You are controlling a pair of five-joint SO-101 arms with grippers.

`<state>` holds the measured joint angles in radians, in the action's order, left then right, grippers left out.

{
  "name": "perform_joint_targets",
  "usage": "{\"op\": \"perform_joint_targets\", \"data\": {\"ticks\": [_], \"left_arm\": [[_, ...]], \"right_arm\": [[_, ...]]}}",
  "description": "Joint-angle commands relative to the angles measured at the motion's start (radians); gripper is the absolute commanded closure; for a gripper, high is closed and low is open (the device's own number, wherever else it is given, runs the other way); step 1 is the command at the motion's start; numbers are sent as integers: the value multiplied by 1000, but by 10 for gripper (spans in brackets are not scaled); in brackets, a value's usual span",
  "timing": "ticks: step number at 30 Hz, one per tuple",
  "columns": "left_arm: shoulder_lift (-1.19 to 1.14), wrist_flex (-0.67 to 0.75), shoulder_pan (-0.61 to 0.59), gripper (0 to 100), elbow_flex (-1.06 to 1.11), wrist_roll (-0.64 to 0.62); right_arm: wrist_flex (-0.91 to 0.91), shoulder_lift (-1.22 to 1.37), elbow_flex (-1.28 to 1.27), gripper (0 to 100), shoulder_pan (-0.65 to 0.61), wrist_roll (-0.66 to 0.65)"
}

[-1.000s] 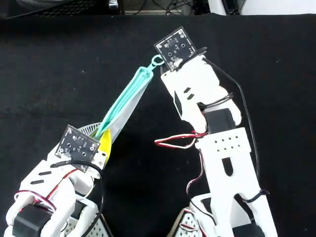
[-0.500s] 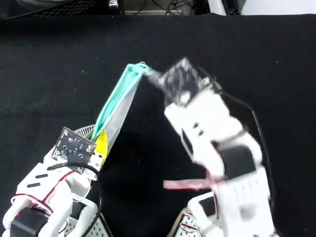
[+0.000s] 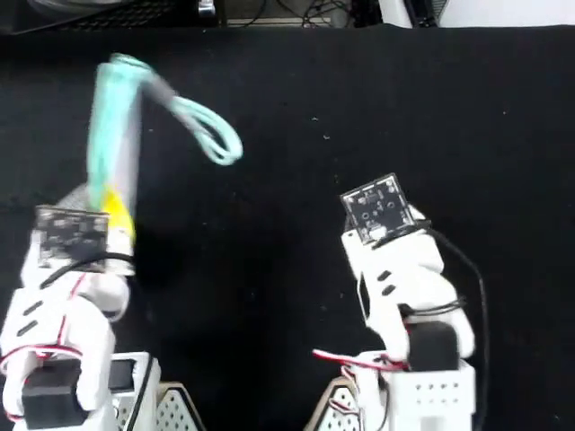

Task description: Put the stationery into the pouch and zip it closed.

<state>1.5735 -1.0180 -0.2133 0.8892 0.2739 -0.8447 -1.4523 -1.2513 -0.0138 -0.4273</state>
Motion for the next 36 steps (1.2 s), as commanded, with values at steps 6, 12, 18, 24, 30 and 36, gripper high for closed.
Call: {"op": "perform_joint_targets", "data": {"ticks": [6, 12, 18, 24, 30, 36], "left_arm": [[-341, 293, -13, 970, -59, 133], [-798, 534, 21, 970, -145, 133], [-1165, 540, 170, 970, -317, 127], [-1382, 540, 320, 970, -394, 127], [-1418, 534, 390, 878, -395, 77], [-1289, 348, 410, 774, -483, -186]], "right_arm": [[212, -28, -263, 986, 83, 187], [213, -30, -308, 986, 83, 233], [213, -30, -340, 986, 83, 230], [213, -30, -357, 986, 83, 226], [213, -30, -357, 986, 83, 224], [213, -30, -357, 986, 83, 224]]}}
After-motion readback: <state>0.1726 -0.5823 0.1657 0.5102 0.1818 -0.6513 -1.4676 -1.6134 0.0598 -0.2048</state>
